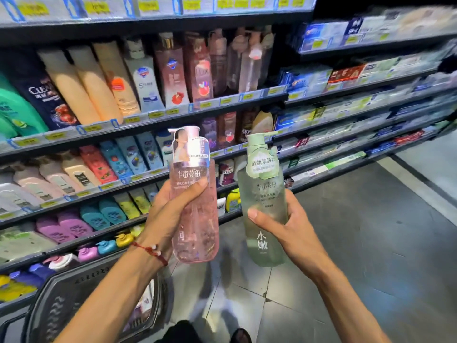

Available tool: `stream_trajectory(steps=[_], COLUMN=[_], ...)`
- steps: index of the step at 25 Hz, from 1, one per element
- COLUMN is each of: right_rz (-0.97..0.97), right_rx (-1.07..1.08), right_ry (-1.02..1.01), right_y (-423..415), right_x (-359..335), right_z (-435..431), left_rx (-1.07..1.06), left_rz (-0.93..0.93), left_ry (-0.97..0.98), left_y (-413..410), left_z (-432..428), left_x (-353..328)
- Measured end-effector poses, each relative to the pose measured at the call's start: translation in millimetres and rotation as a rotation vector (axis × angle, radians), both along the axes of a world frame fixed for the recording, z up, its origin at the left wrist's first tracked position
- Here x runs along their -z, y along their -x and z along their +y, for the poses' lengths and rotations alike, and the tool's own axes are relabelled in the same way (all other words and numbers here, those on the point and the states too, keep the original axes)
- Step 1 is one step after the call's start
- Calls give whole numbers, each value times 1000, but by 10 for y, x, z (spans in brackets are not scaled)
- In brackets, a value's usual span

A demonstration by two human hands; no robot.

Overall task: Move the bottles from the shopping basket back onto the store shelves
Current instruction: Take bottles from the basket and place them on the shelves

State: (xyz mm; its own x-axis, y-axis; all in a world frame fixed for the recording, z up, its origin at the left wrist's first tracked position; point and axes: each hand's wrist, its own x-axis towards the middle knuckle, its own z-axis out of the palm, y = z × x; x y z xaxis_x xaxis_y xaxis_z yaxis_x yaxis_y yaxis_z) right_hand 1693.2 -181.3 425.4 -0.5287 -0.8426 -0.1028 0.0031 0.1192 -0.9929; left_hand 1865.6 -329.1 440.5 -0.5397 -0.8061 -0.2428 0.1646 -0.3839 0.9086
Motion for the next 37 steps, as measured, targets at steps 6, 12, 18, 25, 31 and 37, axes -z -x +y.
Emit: stream_trajectory(steps=[6,12,18,25,31,37], right_rz=[-12,62,135,234,304,308], right_rx=[61,100,198,248,217,93], right_ry=[42,73,108,120,187,251], right_y=[795,1683,2515,3248,3822,4369], right_x=[26,71,81,12,26,-18], right_z=[-222,-874,-1742,-2406,-2877,-3443], left_rx=[6,-7,-33,-32,-197,-408], left_rz=[0,51,27,-33,-62,-79], left_ry=[-1,-4,-10,21,8,7], left_y=[766,1629,2441,2926,3052,3275], left_z=[-281,-1013,-1864,-2385,-2505,-2409], left_x=[3,140,196,185,196,206])
